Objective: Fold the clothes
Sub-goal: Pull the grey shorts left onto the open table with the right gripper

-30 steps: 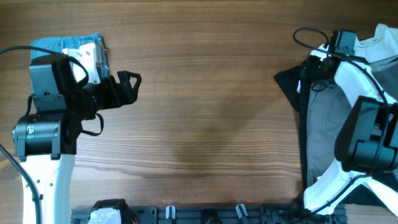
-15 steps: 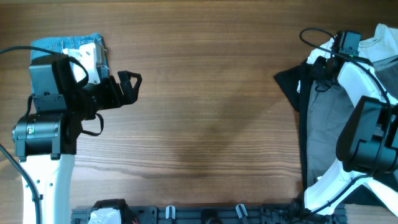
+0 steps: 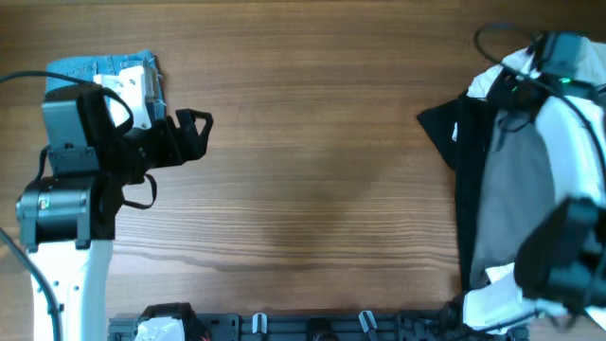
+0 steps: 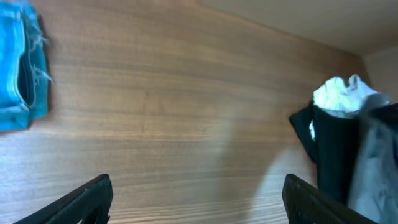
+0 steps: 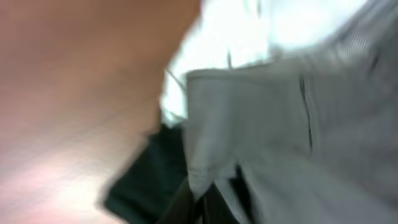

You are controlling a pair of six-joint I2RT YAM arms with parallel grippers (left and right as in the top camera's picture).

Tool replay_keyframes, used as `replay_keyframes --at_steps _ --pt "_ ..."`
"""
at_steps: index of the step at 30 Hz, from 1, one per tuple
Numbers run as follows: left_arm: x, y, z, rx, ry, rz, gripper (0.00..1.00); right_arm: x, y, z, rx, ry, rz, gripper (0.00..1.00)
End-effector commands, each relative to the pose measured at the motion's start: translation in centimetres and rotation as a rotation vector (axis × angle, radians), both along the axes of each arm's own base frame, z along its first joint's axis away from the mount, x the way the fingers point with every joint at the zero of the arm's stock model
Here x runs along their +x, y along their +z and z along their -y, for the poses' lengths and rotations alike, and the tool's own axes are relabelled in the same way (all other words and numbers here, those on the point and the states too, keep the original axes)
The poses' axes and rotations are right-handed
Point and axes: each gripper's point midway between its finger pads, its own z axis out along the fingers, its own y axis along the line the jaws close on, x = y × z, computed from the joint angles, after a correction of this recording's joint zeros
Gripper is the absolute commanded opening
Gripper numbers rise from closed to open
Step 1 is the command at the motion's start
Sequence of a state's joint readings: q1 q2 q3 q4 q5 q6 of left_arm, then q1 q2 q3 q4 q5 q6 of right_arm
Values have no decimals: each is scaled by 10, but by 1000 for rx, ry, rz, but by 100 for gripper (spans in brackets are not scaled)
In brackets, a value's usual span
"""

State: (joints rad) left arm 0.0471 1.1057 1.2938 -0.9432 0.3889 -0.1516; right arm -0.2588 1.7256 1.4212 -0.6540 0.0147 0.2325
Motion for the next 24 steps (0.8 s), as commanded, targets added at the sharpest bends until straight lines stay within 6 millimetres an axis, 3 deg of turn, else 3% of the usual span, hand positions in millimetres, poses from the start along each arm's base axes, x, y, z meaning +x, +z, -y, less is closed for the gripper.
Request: replay_keyframes --at_steps 1,4,5,8,11,15,16,18,19,20,21,24 --pt "-12 63 -13 44 50 189 88 11 136 -44 -25 172 303 4" --pt "-20 86 -23 78 101 259 91 4 185 -91 -36 299 393 4" --pt "-24 94 -27 92 122 283 92 1 196 -117 -27 358 416 4" --pt "-32 103 -35 123 168 319 93 -10 205 -187 15 522 437 4" --pt "-38 108 -45 156 220 342 95 -31 191 -285 81 756 402 6" --pt "-41 110 -48 168 239 350 96 -76 153 -398 137 1024 300 14" --pt "-41 110 -48 169 239 347 96 -95 139 -432 145 1108 265 29" --pt "-41 109 -48 169 239 346 97 -119 122 -468 130 1192 231 45" --pt "-41 110 -48 173 237 349 98 -127 115 -481 103 1209 224 61" --pt "-41 110 -49 176 237 351 99 -131 109 -488 76 1198 220 69" --pt "-41 110 -50 179 243 352 99 -130 107 -489 57 1162 220 76" --pt "-39 109 -49 178 241 347 100 -119 115 -476 38 1070 242 80"
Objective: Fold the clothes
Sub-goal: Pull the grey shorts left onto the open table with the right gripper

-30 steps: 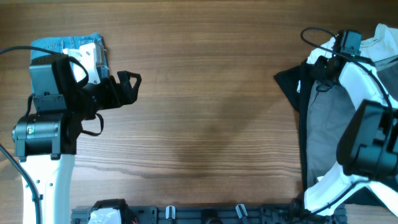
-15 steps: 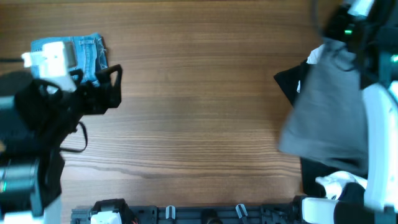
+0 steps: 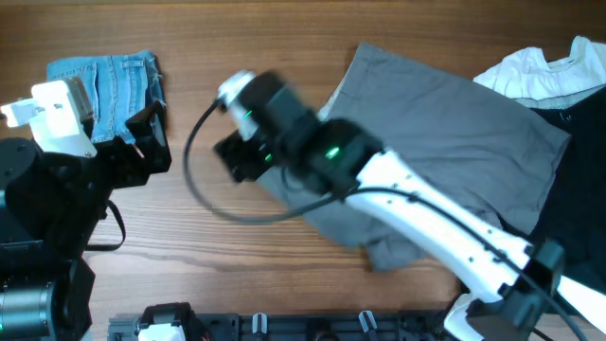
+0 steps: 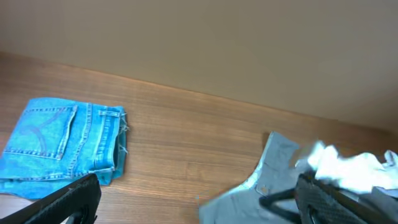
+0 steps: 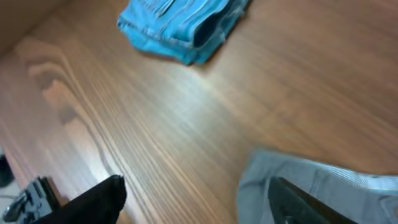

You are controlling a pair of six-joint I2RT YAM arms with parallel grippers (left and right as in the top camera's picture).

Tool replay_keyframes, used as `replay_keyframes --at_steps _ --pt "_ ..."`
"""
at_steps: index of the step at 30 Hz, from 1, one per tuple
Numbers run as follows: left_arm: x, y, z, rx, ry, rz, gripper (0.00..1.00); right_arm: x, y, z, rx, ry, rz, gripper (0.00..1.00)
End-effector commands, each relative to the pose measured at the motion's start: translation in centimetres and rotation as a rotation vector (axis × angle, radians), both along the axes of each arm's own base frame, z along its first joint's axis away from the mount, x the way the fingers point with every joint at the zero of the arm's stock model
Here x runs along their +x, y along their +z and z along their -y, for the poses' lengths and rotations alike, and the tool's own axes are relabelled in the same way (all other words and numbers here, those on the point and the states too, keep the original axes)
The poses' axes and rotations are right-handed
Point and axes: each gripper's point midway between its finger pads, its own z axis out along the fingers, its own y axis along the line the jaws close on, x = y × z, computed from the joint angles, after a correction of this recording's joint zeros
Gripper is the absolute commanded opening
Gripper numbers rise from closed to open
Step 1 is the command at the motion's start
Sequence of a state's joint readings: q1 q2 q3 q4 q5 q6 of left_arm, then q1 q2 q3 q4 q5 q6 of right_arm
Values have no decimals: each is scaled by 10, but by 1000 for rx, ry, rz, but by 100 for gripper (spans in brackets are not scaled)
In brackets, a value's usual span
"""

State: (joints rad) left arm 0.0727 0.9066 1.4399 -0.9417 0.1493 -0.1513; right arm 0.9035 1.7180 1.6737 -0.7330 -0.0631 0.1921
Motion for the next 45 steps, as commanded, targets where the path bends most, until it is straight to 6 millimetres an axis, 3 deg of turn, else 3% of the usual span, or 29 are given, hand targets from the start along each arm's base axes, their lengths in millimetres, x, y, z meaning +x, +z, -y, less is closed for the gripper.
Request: replay_keyframes --at_steps 1,4,5,7,11,13,17,20,24,28,34,40,42,45 --pt "3 2 -4 20 11 3 99 34 26 35 15 -199 77 80" --pt "12 -6 12 -12 -72 -29 95 48 50 69 67 -299 80 80" --pt "20 -15 24 -31 -128 -63 91 55 66 94 100 -365 84 80" --pt "33 -30 40 -47 -189 -123 86 59 83 121 133 -432 93 80" --pt "68 -74 77 -45 -298 -263 83 58 116 179 199 -573 111 80" --pt "91 -104 108 -9 -389 -329 81 55 126 204 213 -627 123 80" --pt "130 -167 162 146 -586 -376 82 46 129 243 206 -725 101 80" --pt "160 -222 198 189 -668 -397 85 37 110 264 133 -773 34 80" --pt "179 -286 232 212 -729 -432 85 27 87 274 52 -796 -49 80" --pt "186 -335 254 226 -767 -453 85 21 77 281 7 -828 -84 81" --pt "178 -383 269 238 -801 -516 85 21 73 283 -12 -836 -91 81" --pt "166 -408 280 250 -831 -561 84 20 68 284 -31 -835 -108 82" --pt "164 -410 281 252 -836 -564 75 21 67 283 -33 -836 -110 82" --pt "163 -410 281 251 -836 -566 51 23 65 284 -42 -841 -110 82"
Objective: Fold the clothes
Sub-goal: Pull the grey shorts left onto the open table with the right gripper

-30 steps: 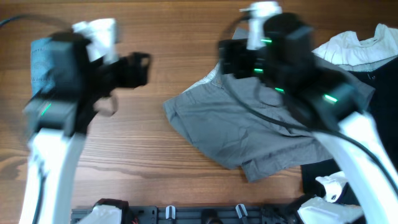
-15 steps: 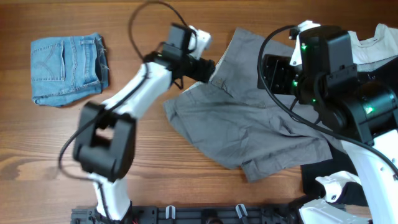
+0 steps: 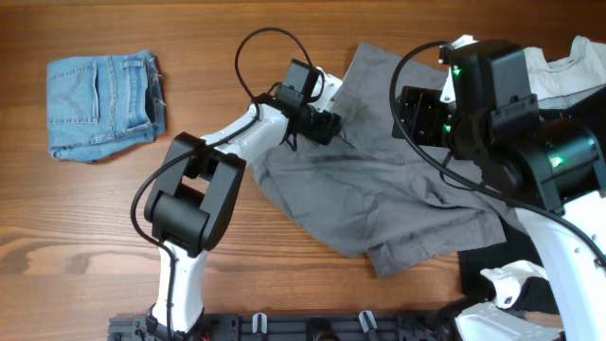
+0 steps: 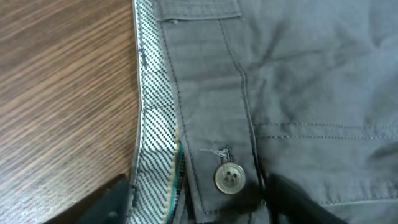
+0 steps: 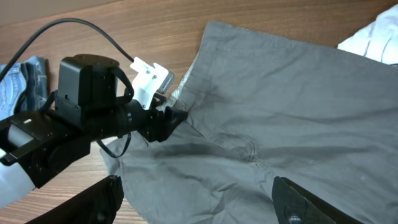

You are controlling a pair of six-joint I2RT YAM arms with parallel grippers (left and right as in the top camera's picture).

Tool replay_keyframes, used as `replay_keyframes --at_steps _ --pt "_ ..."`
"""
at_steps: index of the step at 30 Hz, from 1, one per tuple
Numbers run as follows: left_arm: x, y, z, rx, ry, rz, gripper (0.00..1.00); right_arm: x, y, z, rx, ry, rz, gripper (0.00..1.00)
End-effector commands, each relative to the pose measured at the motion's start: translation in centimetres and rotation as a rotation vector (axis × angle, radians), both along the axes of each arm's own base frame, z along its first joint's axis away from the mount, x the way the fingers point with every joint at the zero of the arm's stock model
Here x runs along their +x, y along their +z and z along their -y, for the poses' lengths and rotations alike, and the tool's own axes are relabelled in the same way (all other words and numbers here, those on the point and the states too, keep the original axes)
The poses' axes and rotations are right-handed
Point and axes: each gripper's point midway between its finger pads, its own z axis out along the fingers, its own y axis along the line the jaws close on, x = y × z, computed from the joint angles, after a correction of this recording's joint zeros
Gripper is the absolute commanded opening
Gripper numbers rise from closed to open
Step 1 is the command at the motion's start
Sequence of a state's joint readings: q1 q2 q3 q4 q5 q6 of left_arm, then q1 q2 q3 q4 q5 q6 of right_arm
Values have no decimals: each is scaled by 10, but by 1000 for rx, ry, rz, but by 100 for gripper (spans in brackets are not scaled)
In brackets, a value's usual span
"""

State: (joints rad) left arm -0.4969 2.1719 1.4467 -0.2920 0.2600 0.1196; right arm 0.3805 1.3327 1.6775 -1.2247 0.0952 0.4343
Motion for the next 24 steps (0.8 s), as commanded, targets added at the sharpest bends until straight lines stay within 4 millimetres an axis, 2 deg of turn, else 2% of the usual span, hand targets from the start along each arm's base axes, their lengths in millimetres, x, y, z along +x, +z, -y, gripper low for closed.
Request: replay_keyframes --at_steps 1,7,9,12,13,15,17,21,24 --pt "-9 -19 1 15 -19 -44 46 5 -4 5 -23 -35 -7 82" --pt "-17 -27 -3 28 -18 -69 19 6 -4 8 -34 -44 -3 82" --pt "-19 -29 -4 33 -16 -81 4 6 -4 8 -34 -44 -3 82" --pt "-17 -30 -8 42 1 -86 4 6 -4 8 -33 -44 -3 82" --pt "-11 -28 -16 50 54 -86 4 6 -4 8 -34 -44 -3 82" --pt "4 -22 -41 85 183 -72 4 6 -4 8 -34 -44 -3 82" --pt "20 -12 -74 123 310 -48 4 6 -4 8 -34 -44 -3 82" --pt "45 13 -164 199 586 -16 4 6 -4 8 -34 -44 -3 82" --pt "51 25 -233 214 750 -34 4 6 -3 8 -33 -42 0 83"
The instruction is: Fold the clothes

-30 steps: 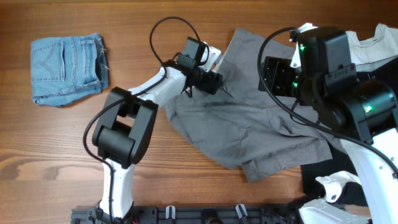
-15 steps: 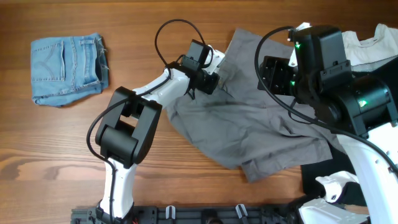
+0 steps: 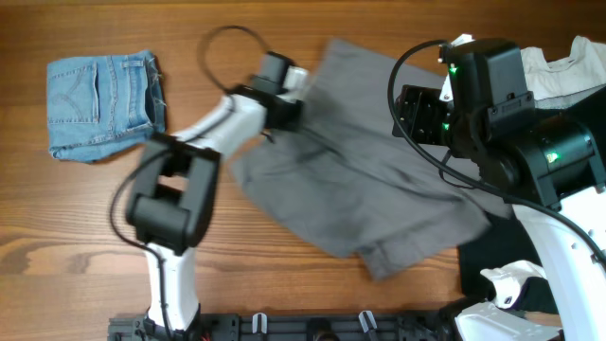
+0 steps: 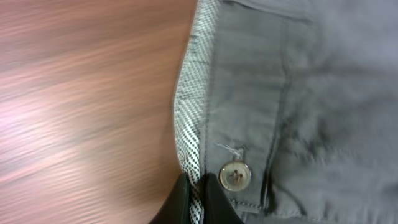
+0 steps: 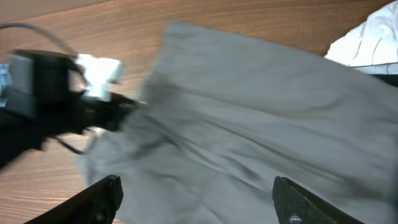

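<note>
Grey shorts (image 3: 369,180) lie spread across the middle of the table, blurred in the right wrist view (image 5: 249,124). My left gripper (image 3: 281,102) is shut on the waistband's patterned inner edge (image 4: 193,130), just left of the button (image 4: 235,175). Its fingertips (image 4: 214,202) pinch the cloth at the shorts' upper left corner. My right gripper (image 5: 198,202) hangs open high above the shorts, touching nothing. Folded blue jeans (image 3: 102,90) rest at the far left.
A white garment (image 3: 568,71) lies at the back right, also in the right wrist view (image 5: 373,31). A black garment (image 3: 478,270) sits at the front right, under the right arm. Bare wood table (image 3: 284,284) runs along the front.
My left gripper, open around the waistband by the button, is now shut on it and sits further left. The shorts have shifted left with it. The right arm has not moved.
First my left gripper stood open near the jeans while my right was at the pile on the right. Then the right arm reached mid-table, open, with the grey shorts spread there. Later it was back at the right and my left gripper met the waistband, now gripped.
</note>
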You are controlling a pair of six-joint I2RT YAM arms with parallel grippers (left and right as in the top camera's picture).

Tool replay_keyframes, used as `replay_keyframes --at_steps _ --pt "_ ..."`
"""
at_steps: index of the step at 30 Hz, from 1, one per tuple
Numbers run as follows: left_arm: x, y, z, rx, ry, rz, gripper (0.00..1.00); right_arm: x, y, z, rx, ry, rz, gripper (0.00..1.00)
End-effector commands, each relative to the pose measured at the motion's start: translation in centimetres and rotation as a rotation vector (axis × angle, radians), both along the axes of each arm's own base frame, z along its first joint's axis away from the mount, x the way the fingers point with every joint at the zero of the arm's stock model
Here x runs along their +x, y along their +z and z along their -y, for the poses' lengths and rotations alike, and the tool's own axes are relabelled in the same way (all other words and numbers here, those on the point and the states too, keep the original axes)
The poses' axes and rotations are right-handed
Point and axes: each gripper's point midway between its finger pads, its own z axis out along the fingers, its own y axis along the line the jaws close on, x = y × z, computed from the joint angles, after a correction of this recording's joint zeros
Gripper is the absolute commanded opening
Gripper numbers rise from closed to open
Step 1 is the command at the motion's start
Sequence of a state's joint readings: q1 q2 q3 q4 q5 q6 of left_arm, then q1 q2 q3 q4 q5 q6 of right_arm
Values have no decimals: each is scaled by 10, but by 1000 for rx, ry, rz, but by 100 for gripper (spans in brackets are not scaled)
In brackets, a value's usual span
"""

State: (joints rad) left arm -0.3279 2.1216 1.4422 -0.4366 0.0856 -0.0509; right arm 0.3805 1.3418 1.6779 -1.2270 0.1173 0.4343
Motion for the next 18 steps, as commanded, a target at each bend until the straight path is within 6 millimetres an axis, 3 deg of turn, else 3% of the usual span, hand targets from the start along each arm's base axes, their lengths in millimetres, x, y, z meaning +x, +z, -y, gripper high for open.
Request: replay_keyframes --at_steps 1,3,4,7,11,15,18 --pt "23 26 -143 120 399 43 4 4 -1 5 -14 -28 4 84" --pt "20 28 -184 100 511 22 4 4 -1 5 -14 -28 3 85" --pt "17 27 -193 73 528 8 4 4 -1 5 -14 -28 3 85" --pt "11 27 -203 -17 541 -38 12 4 -1 5 -14 -29 4 86" --pt "4 36 -214 -35 559 -49 16 6 -8 4 -17 -41 -20 85" --pt "5 74 -215 -32 530 32 30 8 -40 4 -20 -102 -136 76" --pt "2 120 -214 -46 528 122 54 14 -80 3 -67 -110 -256 75"
